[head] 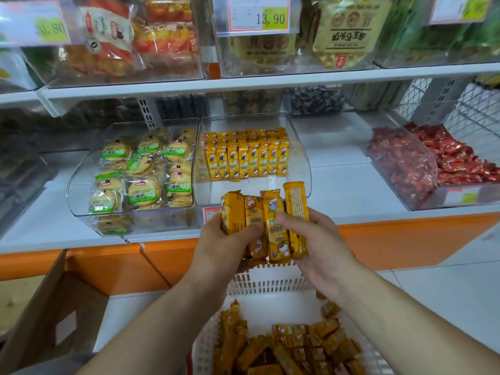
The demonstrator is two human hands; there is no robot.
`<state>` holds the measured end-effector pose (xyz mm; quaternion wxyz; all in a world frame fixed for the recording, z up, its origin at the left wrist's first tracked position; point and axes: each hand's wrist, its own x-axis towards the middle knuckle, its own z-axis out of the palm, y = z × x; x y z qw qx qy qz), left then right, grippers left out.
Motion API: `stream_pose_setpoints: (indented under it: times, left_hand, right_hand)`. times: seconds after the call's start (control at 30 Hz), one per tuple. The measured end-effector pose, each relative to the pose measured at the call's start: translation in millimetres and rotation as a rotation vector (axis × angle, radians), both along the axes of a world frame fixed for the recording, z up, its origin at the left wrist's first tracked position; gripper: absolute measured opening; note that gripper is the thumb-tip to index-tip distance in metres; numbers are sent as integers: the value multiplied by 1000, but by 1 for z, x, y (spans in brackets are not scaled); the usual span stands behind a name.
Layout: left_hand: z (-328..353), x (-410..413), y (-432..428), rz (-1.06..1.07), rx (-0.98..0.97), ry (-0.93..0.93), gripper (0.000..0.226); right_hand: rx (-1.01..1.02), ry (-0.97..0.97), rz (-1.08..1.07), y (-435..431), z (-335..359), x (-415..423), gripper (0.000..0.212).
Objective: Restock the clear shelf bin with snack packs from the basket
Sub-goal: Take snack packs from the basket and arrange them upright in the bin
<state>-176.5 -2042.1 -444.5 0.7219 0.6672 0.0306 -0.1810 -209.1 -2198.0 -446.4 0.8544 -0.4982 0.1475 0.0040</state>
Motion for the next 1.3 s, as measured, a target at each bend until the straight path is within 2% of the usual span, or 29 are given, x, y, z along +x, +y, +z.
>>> stream_pose_setpoints:
  times: [0.17, 0.37, 0.43, 0.5, 0.67, 0.73, 0.83, 0.93, 1.07, 1.2, 1.3]
  left_hand:
    - [2, -3, -5, -7, -22, 23, 27]
    - [-1, -1, -7, 52, -38, 44, 11]
    - [-2, -1, -9, 59, -33, 46, 12]
    - [-1, -3, -11, 43, -44, 46, 22]
    - [5, -10, -13, -67, -61, 12, 65]
    - [6, -10, -13, -73, -58, 20, 73]
    - [9, -5, -10, -48, -50, 38, 67]
    - [15, 4, -4, -16, -40, 37, 56]
    - [27, 14, 9, 51, -43, 45, 60]
    - [38, 21, 26, 94, -66, 31, 57]
    - [44, 22, 37, 99, -84, 32, 53]
  right_hand:
    - [62, 8, 12, -5, 3, -6, 20]
    - [80, -15, 17, -5, 6, -7, 27]
    - [68, -45, 27, -3, 6, -7, 27]
    - [61, -58, 38, -1, 7, -8, 28]
    - [10, -33, 47, 3, 5, -3, 34]
    - [43, 1, 80, 4, 6, -2, 35]
    - [123, 33, 142, 1, 9, 0, 48]
    - [144, 52, 87, -5, 9, 2, 55]
    - [192, 28, 102, -9, 10, 1, 53]
    - [115, -13, 132, -7, 14, 1, 39]
    - [3, -46, 109, -3, 15, 0, 53]
